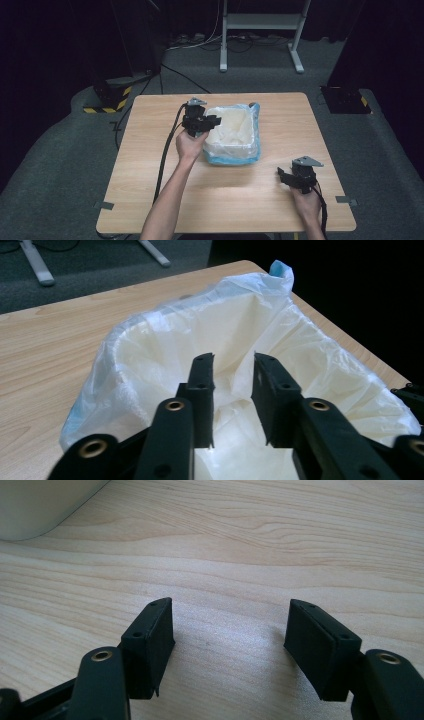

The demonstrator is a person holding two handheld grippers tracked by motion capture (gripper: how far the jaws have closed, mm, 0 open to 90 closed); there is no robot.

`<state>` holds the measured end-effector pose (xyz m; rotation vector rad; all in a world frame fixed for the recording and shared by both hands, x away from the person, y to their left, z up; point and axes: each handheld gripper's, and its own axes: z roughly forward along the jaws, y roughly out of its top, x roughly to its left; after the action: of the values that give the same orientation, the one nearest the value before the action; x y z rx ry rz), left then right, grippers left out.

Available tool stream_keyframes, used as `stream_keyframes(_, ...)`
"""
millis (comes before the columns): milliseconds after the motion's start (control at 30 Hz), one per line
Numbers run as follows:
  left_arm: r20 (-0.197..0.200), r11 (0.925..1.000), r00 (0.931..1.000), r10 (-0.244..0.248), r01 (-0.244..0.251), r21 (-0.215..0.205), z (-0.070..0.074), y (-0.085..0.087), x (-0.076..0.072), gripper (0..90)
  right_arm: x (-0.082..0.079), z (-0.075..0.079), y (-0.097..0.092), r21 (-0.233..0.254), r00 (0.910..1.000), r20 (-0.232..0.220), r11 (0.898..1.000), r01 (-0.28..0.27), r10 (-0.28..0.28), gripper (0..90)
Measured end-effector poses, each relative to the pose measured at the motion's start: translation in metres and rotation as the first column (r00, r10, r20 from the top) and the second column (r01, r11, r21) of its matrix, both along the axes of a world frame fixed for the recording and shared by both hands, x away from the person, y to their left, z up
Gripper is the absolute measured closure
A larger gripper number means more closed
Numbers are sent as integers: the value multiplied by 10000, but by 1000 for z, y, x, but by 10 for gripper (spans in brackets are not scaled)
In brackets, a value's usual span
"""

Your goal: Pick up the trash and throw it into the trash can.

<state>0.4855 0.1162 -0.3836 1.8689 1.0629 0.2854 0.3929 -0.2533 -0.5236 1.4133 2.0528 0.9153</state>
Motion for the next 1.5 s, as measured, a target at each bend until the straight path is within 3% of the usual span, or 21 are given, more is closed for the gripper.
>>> stream_keyframes(267,244,9991,9993,290,-298,307,4,10,-12,580,0,0,0,-11,10000,11,10000,-11,11,357)
stream_keyframes(833,828,9950,9921,945,-969,254,8,42,-42,551,0,0,0,5,10000,-2,10000,3,-3,357)
stream_keyframes(1000,816,9924,9893,1210,-1225,135,4,55,-49,549,0,0,0,8,10000,-1,10000,5,-5,358)
stream_keyframes(1167,669,9899,9881,1384,-1359,-407,1,66,-55,546,0,0,0,3,10000,-3,10000,2,-2,357)
stream_keyframes(1500,611,9847,9842,1664,-1627,-624,-6,80,-67,541,0,0,0,4,10000,-2,10000,3,-3,358)
